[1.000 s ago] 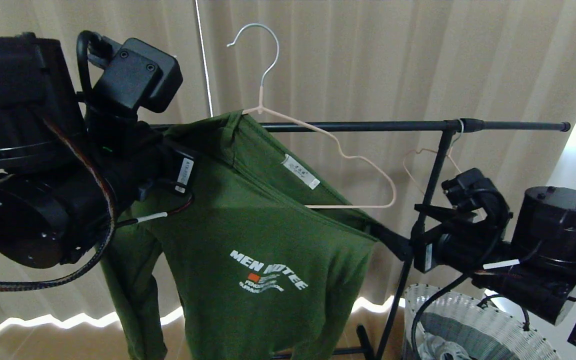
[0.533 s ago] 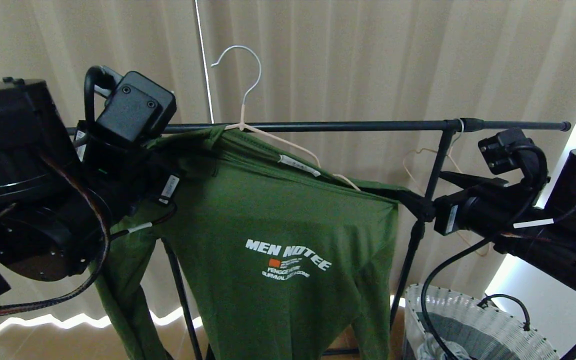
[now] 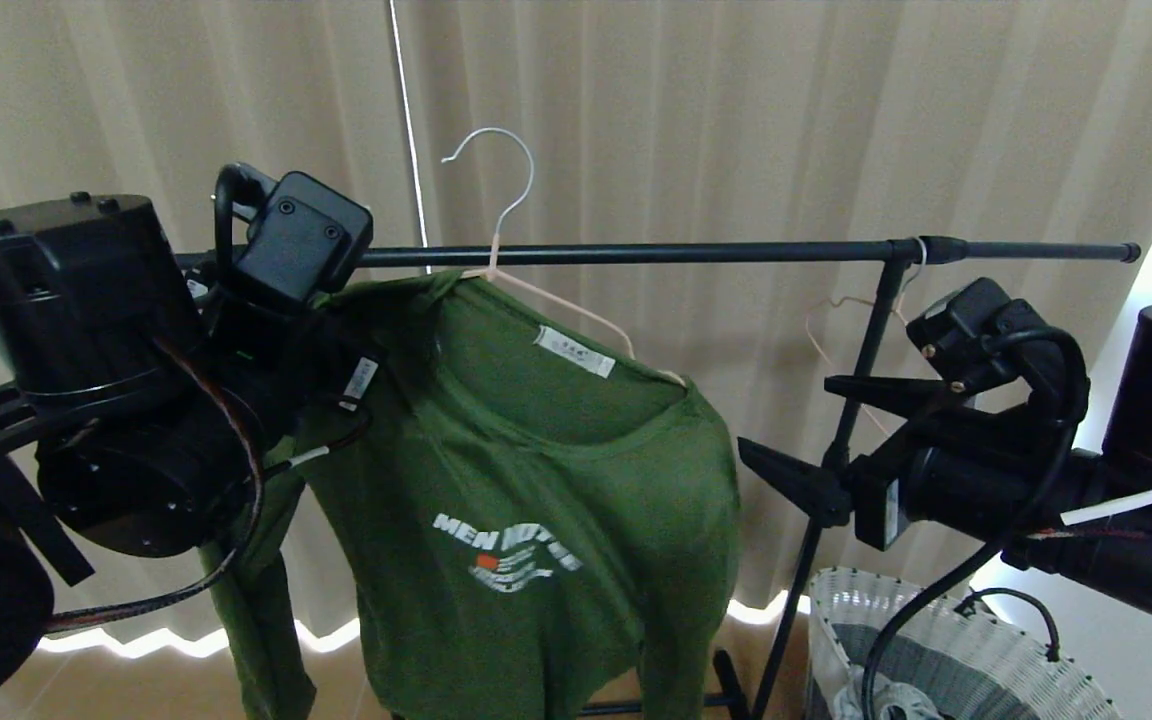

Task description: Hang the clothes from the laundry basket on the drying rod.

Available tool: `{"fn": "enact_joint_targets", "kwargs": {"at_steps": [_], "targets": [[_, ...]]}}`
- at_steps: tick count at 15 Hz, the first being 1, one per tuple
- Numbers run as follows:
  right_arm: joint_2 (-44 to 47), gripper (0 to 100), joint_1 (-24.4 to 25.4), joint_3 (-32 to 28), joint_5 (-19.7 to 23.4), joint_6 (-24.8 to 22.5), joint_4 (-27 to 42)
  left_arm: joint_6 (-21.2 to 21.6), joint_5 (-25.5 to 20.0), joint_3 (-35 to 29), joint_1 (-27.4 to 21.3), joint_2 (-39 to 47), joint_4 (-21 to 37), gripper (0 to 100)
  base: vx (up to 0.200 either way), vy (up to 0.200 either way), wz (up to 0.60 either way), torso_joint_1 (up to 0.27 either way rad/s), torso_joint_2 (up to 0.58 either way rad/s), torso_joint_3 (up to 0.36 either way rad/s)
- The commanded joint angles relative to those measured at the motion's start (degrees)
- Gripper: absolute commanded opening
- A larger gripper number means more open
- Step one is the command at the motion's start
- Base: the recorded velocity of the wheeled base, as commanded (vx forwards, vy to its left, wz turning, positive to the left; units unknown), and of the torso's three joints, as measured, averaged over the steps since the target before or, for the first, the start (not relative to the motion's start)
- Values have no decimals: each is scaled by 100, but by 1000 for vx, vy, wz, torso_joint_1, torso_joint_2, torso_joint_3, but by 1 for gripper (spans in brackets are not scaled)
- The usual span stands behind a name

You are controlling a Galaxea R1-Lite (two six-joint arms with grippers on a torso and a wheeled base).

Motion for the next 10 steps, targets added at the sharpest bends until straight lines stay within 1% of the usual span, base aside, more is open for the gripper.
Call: {"fn": "enact_joint_targets", "kwargs": {"at_steps": [1, 2, 3, 4, 6, 8, 10], "targets": [[-84, 100, 128, -212, 6, -186, 220, -19, 23, -1, -3, 89, -71, 0, 0, 0, 0, 0, 0, 0], [-58, 100, 137, -344, 6, -204, 325, -63, 23, -1, -3, 106, -106, 0, 0, 0, 0, 0, 0, 0], [-58, 100, 145, -353, 6, -204, 334, -72, 23, -1, -3, 106, -106, 0, 0, 0, 0, 0, 0, 0], [48, 100, 242, -634, -21, -239, 422, -212, 23, 16, -39, 106, -115, 0, 0, 0, 0, 0, 0, 0], [285, 100, 251, -959, -47, -450, 387, -450, 32, 42, -206, 97, -106, 0, 0, 0, 0, 0, 0, 0], [672, 100, 260, -1513, -100, -793, 404, -625, 67, 69, -285, 71, -106, 0, 0, 0, 0, 0, 0, 0], [1059, 100, 260, -2040, -302, -1083, 413, -836, 67, 69, -416, 62, -106, 0, 0, 0, 0, 0, 0, 0]]}}
